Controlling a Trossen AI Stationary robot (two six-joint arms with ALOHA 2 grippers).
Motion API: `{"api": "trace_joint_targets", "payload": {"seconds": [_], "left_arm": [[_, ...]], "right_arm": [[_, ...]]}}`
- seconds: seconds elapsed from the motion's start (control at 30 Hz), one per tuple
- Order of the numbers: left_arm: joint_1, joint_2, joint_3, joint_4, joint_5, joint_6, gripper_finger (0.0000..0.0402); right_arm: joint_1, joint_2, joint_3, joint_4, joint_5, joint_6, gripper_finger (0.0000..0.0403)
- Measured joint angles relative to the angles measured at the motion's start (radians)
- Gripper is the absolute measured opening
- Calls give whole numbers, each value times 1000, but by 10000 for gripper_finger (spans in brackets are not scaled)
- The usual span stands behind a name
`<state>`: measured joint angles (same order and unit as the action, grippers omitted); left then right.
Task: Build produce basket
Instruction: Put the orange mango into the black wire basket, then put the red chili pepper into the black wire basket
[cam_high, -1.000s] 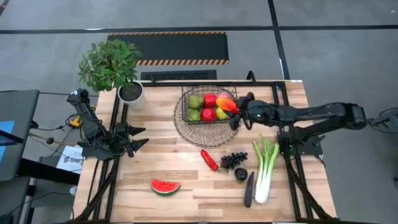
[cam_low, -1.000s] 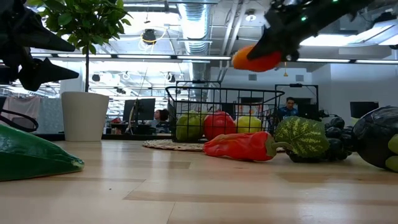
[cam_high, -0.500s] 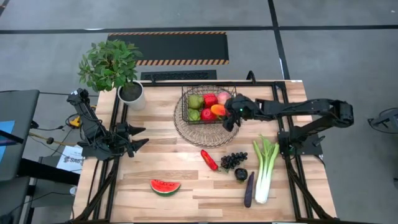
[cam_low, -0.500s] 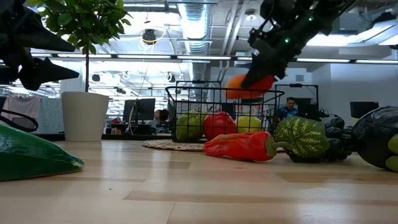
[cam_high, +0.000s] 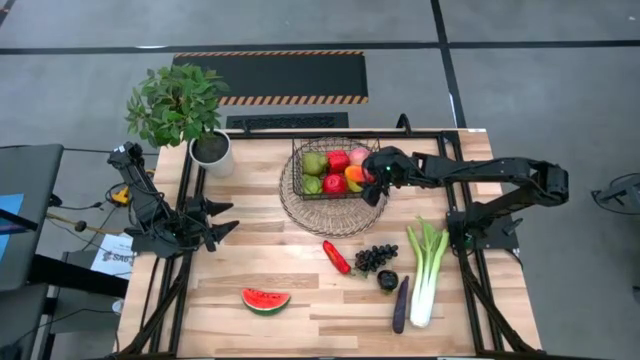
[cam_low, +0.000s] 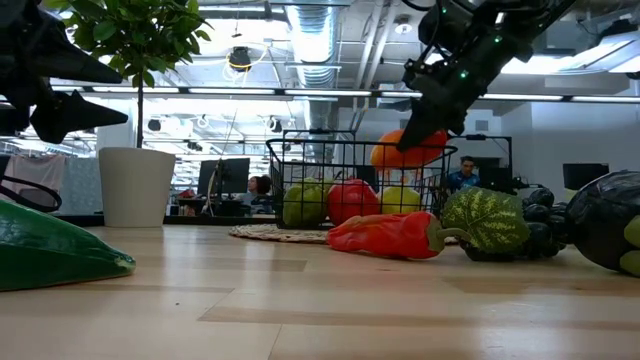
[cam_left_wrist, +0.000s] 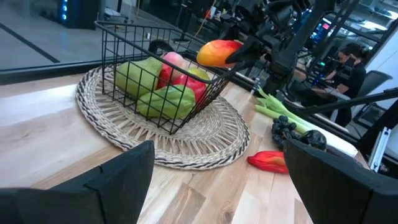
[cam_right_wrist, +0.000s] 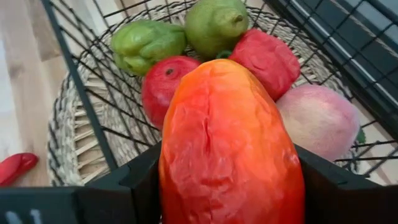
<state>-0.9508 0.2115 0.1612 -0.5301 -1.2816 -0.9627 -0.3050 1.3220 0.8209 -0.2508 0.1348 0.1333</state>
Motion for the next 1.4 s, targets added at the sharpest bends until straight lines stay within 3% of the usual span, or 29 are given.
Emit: {"api": "trace_joint_targets", "payload": {"seconds": [0.57,1.07,1.4], "left_arm": [[0,0,0,1,-2,-2,341],[0,0,0,3,-34,-27,341],[0,0,0,2,-35,-28,341]], "right_arm": [[0,0,0,-4,-7,5,249],[-2,0,0,-11,16,60,388],[-2,0,54,-61,16,53,384]]}}
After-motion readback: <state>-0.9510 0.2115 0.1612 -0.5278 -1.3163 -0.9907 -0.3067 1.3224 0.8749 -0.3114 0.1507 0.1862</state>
